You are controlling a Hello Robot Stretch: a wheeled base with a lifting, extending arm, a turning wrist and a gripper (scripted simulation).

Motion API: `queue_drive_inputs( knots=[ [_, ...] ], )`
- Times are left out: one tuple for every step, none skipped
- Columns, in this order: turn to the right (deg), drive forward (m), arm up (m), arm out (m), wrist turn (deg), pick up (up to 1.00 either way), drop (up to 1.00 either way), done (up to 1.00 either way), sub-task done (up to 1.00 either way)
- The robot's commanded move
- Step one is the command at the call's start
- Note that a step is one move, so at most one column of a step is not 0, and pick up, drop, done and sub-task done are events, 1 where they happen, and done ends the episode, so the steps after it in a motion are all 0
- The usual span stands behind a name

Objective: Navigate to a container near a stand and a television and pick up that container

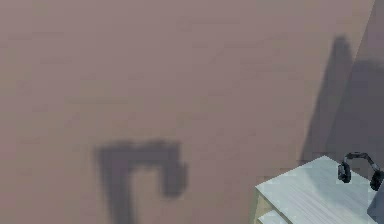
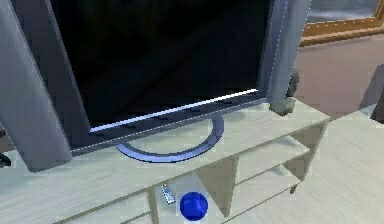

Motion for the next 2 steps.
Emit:
queue_drive_inputs(
  knots=[
    [0.0, 0.0, 0.3, 0.0, 0.0, 0.0, 0.0, 0.0, 0.0],
    [0.0, 0.0, 0.0, 0.44, 0.0, 0.0, 0.0, 0.0, 0.0]
  ],
)
